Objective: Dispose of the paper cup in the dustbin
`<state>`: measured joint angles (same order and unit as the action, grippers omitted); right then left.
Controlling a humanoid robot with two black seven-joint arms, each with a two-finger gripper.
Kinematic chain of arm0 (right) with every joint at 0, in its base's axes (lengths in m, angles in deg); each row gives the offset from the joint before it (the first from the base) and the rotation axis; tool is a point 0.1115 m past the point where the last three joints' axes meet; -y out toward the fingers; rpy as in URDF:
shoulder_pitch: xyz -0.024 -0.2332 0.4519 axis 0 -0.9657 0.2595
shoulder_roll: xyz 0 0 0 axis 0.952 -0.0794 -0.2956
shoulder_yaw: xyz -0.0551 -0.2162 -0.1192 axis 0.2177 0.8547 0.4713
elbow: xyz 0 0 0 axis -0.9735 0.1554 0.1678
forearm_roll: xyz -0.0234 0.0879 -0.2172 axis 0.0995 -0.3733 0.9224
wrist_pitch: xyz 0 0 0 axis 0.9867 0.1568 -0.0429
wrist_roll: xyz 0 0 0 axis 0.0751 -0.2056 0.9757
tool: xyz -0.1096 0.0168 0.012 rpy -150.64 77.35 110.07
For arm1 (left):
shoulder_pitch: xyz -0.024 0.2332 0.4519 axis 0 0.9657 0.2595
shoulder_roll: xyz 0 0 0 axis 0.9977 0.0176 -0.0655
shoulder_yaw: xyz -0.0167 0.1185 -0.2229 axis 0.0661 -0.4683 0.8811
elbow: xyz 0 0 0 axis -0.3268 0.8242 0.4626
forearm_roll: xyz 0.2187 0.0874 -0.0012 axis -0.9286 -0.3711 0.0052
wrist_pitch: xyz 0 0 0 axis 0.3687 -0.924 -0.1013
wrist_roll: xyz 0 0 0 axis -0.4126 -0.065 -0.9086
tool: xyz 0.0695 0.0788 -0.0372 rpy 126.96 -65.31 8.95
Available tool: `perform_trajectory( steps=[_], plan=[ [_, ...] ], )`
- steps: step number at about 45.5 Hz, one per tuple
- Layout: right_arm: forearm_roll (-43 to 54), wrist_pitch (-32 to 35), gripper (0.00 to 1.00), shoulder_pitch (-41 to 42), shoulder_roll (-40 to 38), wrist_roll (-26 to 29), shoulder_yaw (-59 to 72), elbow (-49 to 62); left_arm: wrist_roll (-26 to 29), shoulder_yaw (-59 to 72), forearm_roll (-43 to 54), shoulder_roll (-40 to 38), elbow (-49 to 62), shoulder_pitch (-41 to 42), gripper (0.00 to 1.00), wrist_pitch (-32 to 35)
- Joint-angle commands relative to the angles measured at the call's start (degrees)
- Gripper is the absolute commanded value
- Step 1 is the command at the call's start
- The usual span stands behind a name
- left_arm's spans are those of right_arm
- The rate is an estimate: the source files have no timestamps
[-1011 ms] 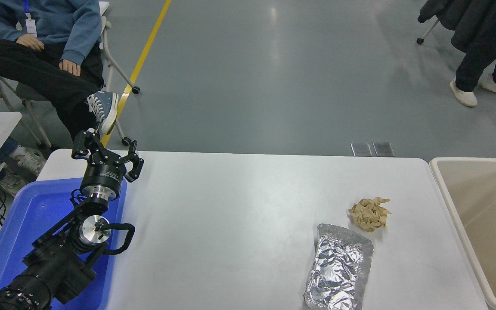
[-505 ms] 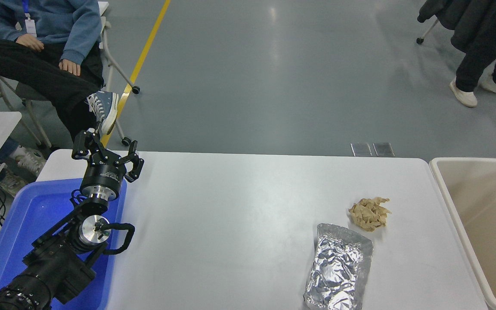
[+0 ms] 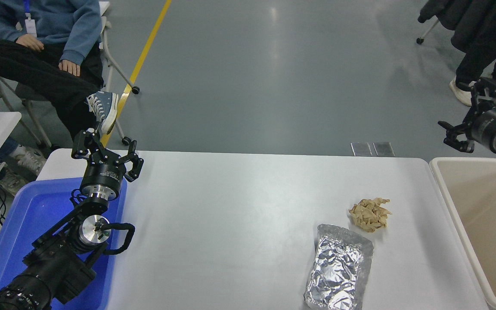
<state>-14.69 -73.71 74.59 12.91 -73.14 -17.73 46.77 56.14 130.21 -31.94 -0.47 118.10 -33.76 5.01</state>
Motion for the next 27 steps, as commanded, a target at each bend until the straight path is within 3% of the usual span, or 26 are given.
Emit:
perform_trajectory(
  steps=[1,27],
  plan=[
    [11.1,-6.8,1.00,3.4,11.5,-2.6,0.1,-0.6,0.0,0.0,0.0,0.0,0.0,0.0,1.00,0.0],
    [8.9,-7.2,1.00,2.1,28.2,-2.1,-12.7,-1.0,0.0,0.0,0.0,0.0,0.0,0.0,1.00,0.0]
  ],
)
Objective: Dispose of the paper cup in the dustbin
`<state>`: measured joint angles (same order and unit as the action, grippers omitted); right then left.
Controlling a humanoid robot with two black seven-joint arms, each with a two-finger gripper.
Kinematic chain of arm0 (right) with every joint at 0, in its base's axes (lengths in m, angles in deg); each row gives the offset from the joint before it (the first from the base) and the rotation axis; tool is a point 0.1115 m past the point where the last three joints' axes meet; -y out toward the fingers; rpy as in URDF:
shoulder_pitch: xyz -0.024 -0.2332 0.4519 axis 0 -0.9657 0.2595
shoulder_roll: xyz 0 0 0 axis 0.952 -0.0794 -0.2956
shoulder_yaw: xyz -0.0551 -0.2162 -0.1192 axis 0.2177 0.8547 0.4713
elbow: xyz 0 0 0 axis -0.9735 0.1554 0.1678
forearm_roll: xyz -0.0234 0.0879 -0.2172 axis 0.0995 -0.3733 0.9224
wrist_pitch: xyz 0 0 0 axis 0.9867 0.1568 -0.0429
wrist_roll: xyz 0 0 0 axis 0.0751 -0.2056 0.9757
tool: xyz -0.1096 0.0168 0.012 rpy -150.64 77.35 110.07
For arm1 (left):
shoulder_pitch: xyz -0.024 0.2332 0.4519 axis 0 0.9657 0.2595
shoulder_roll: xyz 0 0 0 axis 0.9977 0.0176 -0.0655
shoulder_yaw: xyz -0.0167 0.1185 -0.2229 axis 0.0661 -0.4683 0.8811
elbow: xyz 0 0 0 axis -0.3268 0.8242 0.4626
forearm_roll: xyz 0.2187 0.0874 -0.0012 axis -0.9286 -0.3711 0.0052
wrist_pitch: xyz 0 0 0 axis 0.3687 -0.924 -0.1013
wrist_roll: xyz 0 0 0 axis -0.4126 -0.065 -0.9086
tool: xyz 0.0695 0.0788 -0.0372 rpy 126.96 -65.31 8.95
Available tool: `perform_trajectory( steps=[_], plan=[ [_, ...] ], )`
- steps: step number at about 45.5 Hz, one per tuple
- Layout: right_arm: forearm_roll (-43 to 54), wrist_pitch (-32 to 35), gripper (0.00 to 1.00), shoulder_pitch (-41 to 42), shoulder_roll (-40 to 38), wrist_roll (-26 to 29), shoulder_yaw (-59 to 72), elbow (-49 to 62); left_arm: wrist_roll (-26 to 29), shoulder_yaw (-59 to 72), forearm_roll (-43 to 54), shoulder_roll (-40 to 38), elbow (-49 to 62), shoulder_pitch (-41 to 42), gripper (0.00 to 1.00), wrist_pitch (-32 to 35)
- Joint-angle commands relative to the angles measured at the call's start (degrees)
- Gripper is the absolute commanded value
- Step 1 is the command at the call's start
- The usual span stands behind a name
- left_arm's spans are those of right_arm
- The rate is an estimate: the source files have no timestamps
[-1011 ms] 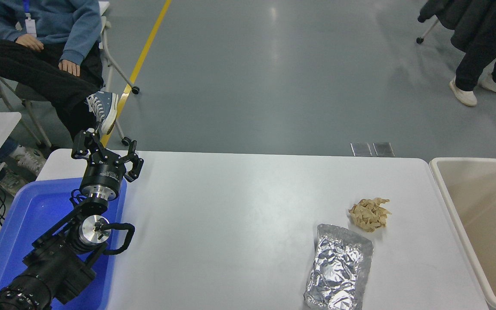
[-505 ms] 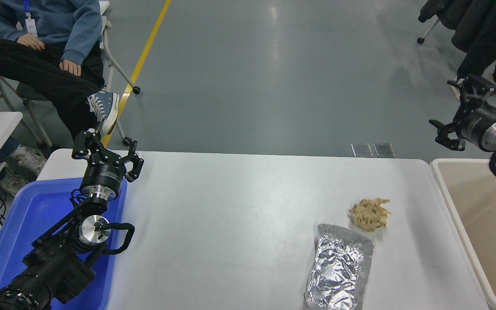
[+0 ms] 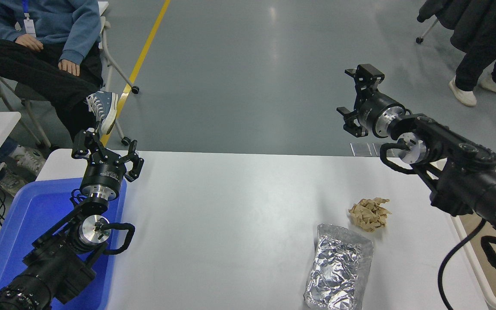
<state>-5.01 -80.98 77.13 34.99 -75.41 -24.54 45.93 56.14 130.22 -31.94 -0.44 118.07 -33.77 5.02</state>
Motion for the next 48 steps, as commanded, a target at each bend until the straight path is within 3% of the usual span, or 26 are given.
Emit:
perform_trajectory(
  steps=[1,29,48],
  plan=[
    [-1.1,0.0,1.00,-0.4,6.5,0.1,-6.3,-0.1,0.0,0.0,0.0,0.0,0.0,0.0,1.00,0.0],
    [-4.5,0.4,1.00,-7.8,9.7,-0.3,-20.5,0.4,0.0,0.0,0.0,0.0,0.0,0.0,1.00,0.0],
    [-4.9,4.0,1.00,-15.7,9.7,-5.4,-24.5,0.3,0.0,0.0,0.0,0.0,0.0,0.0,1.00,0.0]
  ],
)
